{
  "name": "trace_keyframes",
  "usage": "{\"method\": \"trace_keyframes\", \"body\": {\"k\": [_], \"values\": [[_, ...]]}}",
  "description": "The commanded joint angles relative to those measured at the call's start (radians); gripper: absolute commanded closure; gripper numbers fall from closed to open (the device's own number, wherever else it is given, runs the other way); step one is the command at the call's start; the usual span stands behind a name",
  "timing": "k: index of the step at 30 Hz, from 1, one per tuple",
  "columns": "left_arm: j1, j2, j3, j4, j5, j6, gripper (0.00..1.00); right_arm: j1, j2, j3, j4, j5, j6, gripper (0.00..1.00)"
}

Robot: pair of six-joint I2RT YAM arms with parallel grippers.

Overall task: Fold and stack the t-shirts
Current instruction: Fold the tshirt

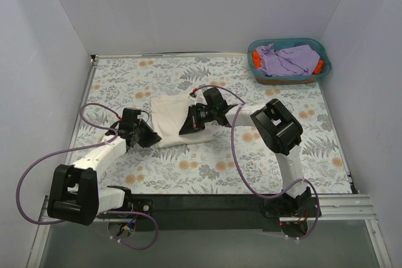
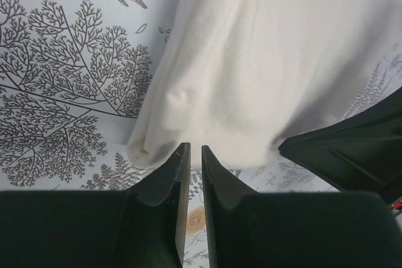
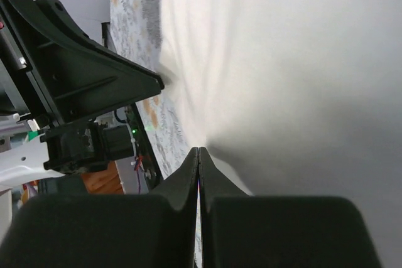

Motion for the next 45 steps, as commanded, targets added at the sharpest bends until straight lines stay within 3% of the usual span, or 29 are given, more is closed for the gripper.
{"method": "trace_keyframes", "body": {"k": [1,7,14,27,34,41,45], "values": [[0.004,-0.080,0.005,-0.037,0.004,0.009,0.85,0.055,-0.049,0.074,-0.002,-0.021,-0.017,0.99],[0.004,-0.028,-0.056,-0.004,-0.029,-0.011,0.87,0.104,0.044,0.098,-0.002,-0.033,-0.014,0.99],[0.010,0.049,-0.115,-0.013,-0.129,-0.063,0.91,0.066,0.106,0.007,0.003,0.007,-0.066,0.99],[0.022,-0.013,-0.122,-0.046,-0.143,-0.077,0.92,-0.075,-0.130,-0.151,-0.005,-0.063,-0.196,0.99],[0.024,-0.037,-0.124,-0.054,-0.149,-0.099,0.91,-0.190,-0.078,-0.280,0.000,-0.047,-0.267,0.99],[0.027,-0.066,0.035,-0.088,-0.184,-0.042,0.78,-0.203,-0.182,-0.192,-0.013,-0.076,-0.224,0.99],[0.029,-0.021,0.165,-0.065,-0.221,0.022,0.75,-0.206,-0.173,-0.027,-0.022,-0.081,-0.192,0.99]]}}
